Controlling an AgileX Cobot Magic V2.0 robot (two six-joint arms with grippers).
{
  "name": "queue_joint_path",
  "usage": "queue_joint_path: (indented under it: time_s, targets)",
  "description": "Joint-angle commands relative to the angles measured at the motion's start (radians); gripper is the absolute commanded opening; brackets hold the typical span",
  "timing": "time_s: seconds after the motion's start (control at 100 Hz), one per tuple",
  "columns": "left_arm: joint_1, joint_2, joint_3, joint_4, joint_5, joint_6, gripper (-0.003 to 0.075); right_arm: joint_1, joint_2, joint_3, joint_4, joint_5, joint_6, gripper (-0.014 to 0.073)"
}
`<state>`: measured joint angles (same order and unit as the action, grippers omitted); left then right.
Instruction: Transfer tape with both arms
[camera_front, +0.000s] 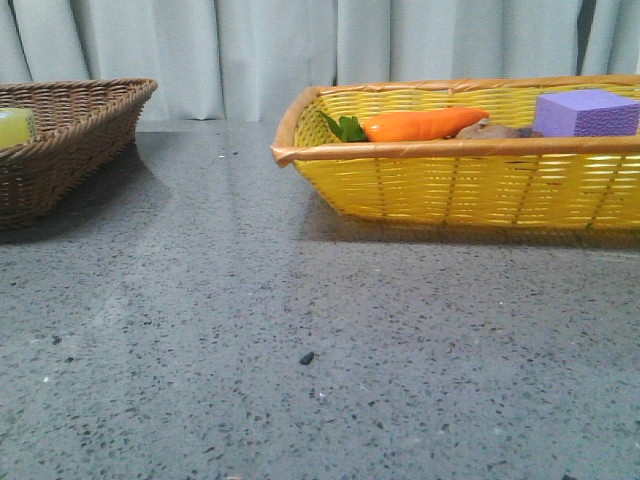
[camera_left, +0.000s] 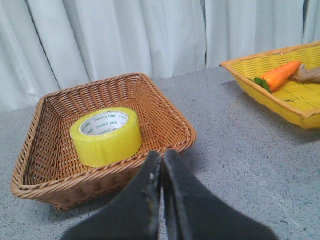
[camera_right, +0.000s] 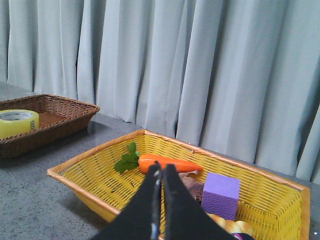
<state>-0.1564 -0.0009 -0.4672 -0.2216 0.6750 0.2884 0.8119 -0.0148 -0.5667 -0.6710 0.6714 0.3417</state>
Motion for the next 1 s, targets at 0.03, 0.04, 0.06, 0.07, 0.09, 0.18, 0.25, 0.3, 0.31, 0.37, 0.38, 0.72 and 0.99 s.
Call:
queue_joint_path:
  time_s: [0.03, 0.04, 0.06, 0.07, 0.09, 0.18, 0.25, 0.3, 0.31, 0.37, 0.38, 0.72, 0.99]
  targets:
    - [0.0, 0.013, -0.009, -0.021, -0.079, -0.002, -0.0021, -0.005, 0.011, -0.016, -0.038, -0.056, 0.0, -0.0067]
    - [0.0, 0.013, -0.006, -0.021, -0.079, -0.002, -0.002, -0.005, 0.011, -0.016, -0.038, -0.056, 0.0, -0.0067]
    - [0.0, 0.013, -0.002, -0.021, -0.079, -0.002, -0.002, -0.005, 0.011, -0.016, -0.038, -0.056, 0.0, -0.0067]
    - [0.0, 0.013, -0.003, -0.021, -0.079, -0.002, -0.0021, -0.005, 0.011, -0.016, -0.038, -0.056, 0.0, -0.0067]
    - [0.0, 0.013, 0.002, -0.021, -0.079, -0.002, -0.002, -0.005, 0.011, -0.016, -0.038, -0.056, 0.0, -0.0067]
    - [0.0, 0.013, 0.017, -0.021, -0.079, -0.002, -0.002, -0.005, 0.011, -0.016, -0.038, -0.056, 0.0, -0.0067]
    - [0.002, 0.013, 0.042, -0.021, -0.084, -0.002, -0.002, -0.005, 0.011, -0.016, -0.038, -0.056, 0.0, -0.0067]
    - [0.008, 0.013, 0.066, -0.019, -0.112, -0.002, -0.002, -0.005, 0.011, -0.016, -0.038, -0.056, 0.0, -0.0067]
    - [0.01, 0.013, 0.069, -0.019, -0.118, -0.002, -0.002, -0.005, 0.011, -0.016, -0.038, -0.056, 0.0, -0.0067]
    - [0.019, 0.011, 0.102, -0.019, -0.17, -0.002, -0.0021, -0.005, 0.011, -0.016, -0.038, -0.056, 0.0, -0.0067]
    - [0.022, 0.012, 0.106, -0.019, -0.175, -0.002, -0.002, -0.005, 0.011, -0.016, -0.038, -0.056, 0.0, -0.0067]
    - [0.08, -0.035, 0.378, 0.078, -0.655, -0.171, -0.002, -0.005, 0.011, -0.016, -0.038, -0.056, 0.0, -0.0067]
    - [0.08, -0.035, 0.482, 0.188, -0.555, -0.335, -0.002, -0.005, 0.011, -0.016, -0.038, -0.056, 0.0, -0.0067]
